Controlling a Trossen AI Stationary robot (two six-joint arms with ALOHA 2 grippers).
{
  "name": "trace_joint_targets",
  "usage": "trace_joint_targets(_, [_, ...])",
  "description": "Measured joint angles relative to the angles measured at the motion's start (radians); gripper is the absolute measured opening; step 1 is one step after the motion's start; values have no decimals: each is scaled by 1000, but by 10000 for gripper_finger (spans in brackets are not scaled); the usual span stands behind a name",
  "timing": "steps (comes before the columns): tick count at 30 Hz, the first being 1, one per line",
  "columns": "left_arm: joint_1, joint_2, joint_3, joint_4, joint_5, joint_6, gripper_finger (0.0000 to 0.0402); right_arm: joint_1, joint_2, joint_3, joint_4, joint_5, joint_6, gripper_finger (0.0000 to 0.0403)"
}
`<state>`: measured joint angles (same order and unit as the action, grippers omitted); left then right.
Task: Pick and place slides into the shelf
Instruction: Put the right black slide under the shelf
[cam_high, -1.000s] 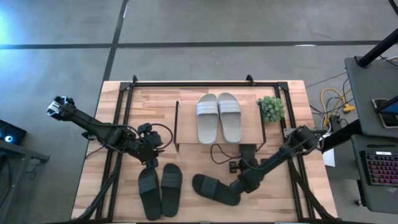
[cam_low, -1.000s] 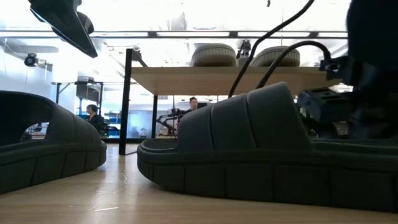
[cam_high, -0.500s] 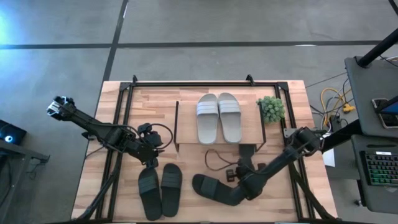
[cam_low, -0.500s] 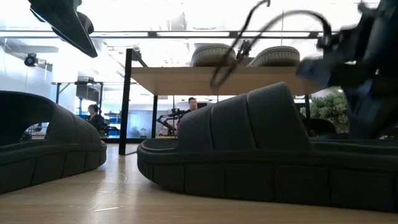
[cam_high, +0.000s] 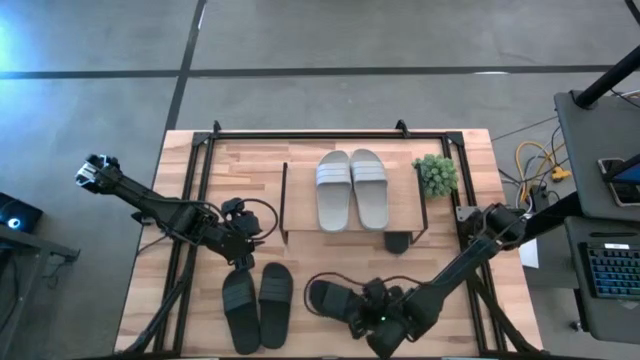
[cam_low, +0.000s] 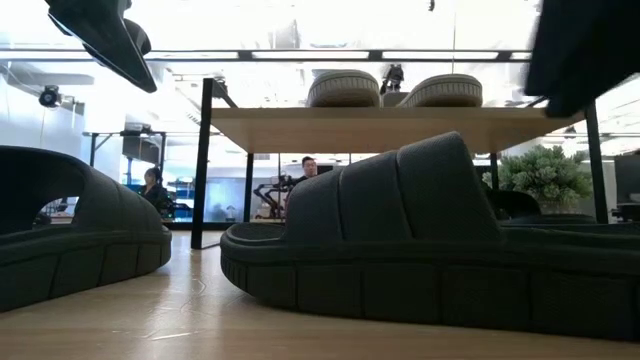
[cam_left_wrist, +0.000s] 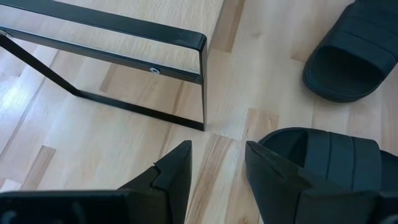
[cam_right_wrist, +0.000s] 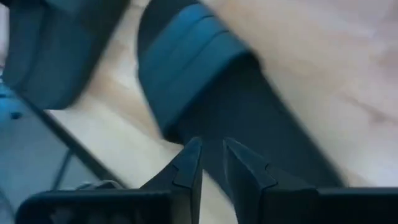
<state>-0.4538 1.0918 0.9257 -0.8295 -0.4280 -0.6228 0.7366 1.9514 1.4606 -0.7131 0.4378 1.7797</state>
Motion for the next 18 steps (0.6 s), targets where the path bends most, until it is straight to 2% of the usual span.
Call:
trace_joint_targets(4, [0,0,0,-2,1,-14,135,-28,0,-12,33,-11,19,88])
trace_joint_targets(13, [-1,0,0,-40,34,-54,135,-54,0,-12,99,-18,37,195])
trace_joint_targets(18, [-7,0,0,-45,35,-61,135,-64,0,-12,104,-27,79,219])
